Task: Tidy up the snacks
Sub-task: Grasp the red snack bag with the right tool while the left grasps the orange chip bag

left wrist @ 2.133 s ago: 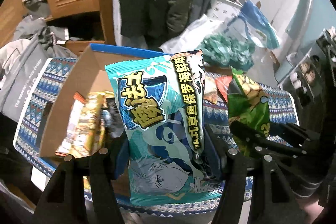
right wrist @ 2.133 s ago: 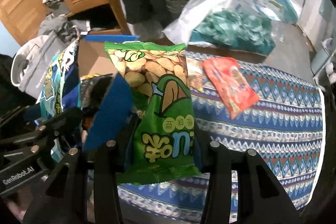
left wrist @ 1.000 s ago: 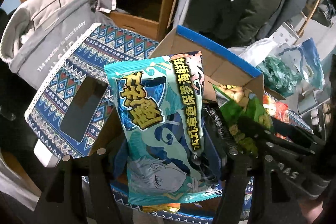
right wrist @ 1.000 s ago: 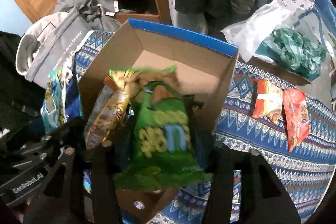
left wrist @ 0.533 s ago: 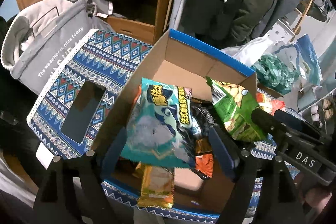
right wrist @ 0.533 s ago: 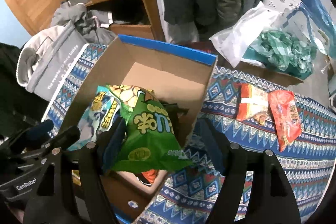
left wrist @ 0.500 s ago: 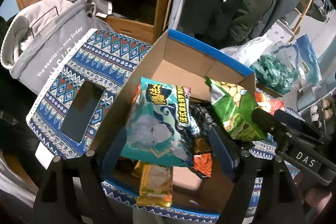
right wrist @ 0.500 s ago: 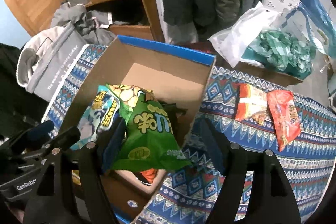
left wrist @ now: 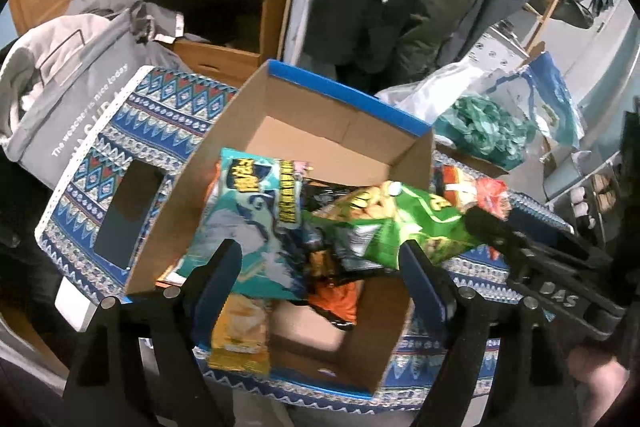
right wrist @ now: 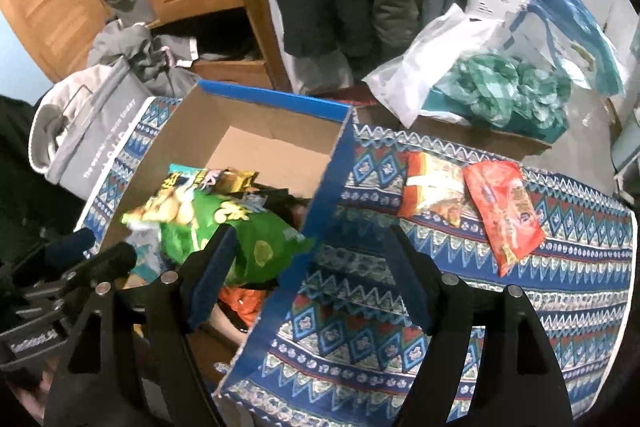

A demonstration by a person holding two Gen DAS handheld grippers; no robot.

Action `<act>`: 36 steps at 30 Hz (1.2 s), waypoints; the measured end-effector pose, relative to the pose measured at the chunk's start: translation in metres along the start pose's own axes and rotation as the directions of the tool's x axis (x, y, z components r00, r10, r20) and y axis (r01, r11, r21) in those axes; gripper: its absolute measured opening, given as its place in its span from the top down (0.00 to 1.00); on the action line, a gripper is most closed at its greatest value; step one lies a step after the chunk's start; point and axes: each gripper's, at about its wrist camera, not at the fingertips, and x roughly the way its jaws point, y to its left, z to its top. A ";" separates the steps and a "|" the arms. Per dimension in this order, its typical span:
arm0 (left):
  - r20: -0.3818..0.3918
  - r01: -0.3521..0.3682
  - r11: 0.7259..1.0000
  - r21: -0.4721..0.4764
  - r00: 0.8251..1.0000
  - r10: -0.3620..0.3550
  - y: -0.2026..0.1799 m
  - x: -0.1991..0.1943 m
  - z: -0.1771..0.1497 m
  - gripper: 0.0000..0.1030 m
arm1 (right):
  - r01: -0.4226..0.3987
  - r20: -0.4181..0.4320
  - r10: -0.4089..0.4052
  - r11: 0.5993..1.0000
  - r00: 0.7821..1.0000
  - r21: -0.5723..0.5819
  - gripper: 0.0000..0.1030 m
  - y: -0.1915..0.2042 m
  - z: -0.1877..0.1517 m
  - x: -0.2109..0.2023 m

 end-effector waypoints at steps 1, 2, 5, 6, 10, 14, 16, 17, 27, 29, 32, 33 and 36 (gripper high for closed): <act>-0.002 0.001 1.000 0.005 1.000 -0.001 -0.003 0.000 0.001 0.21 | -0.007 -0.001 0.007 1.000 1.000 0.005 0.26 -0.002 0.000 0.002; -0.003 -0.001 1.000 0.009 1.000 0.001 -0.005 0.000 0.001 0.21 | -0.024 -0.004 0.024 1.000 1.000 0.013 0.25 -0.003 0.000 0.005; -0.002 -0.010 1.000 0.012 1.000 0.010 -0.007 0.001 0.002 0.21 | -0.055 -0.018 0.056 0.998 0.998 0.029 0.25 -0.006 -0.002 0.011; -0.003 -0.011 1.000 0.006 1.000 0.011 -0.007 0.001 0.003 0.21 | -0.067 -0.019 0.068 0.997 0.998 0.032 0.25 -0.005 -0.003 0.012; 0.000 -0.022 1.000 -0.013 1.000 0.022 -0.004 0.002 0.005 0.21 | -0.087 -0.038 0.088 0.996 0.995 0.020 0.26 0.003 -0.002 0.023; 0.015 -0.055 0.998 -0.032 0.998 0.056 0.003 0.001 0.007 0.21 | -0.108 -0.058 0.108 0.994 0.992 0.008 0.26 0.017 0.006 0.038; 0.020 -0.052 0.998 -0.042 0.998 0.053 0.006 -0.001 0.009 0.21 | -0.116 -0.060 0.116 0.993 0.991 -0.001 0.26 0.023 0.010 0.043; 0.021 -0.054 0.997 -0.047 0.998 0.056 0.009 -0.001 0.010 0.21 | -0.124 -0.054 0.123 0.992 0.991 0.001 0.26 0.025 0.012 0.044; 0.026 -0.013 0.998 -0.066 1.000 0.015 0.001 -0.005 0.020 0.21 | -0.090 0.016 0.090 0.996 0.996 -0.008 0.26 -0.002 0.036 0.010; 0.023 0.003 0.999 -0.052 1.000 -0.002 -0.010 -0.005 0.022 0.21 | -0.075 0.022 0.075 0.997 0.997 -0.016 0.26 -0.014 0.037 0.001; 0.023 0.022 1.000 -0.020 0.999 -0.022 -0.028 -0.005 0.022 0.21 | -0.047 0.031 0.048 0.999 0.998 -0.015 0.26 -0.039 0.037 -0.010; 0.022 0.028 1.000 -0.005 0.999 -0.028 -0.036 -0.005 0.022 0.21 | -0.037 0.031 0.038 0.999 0.999 -0.015 0.26 -0.046 0.037 -0.011; 0.010 0.041 0.999 0.025 0.999 -0.041 -0.057 -0.001 0.021 0.17 | 0.014 0.021 -0.014 1.000 1.000 -0.014 0.26 -0.074 0.036 -0.014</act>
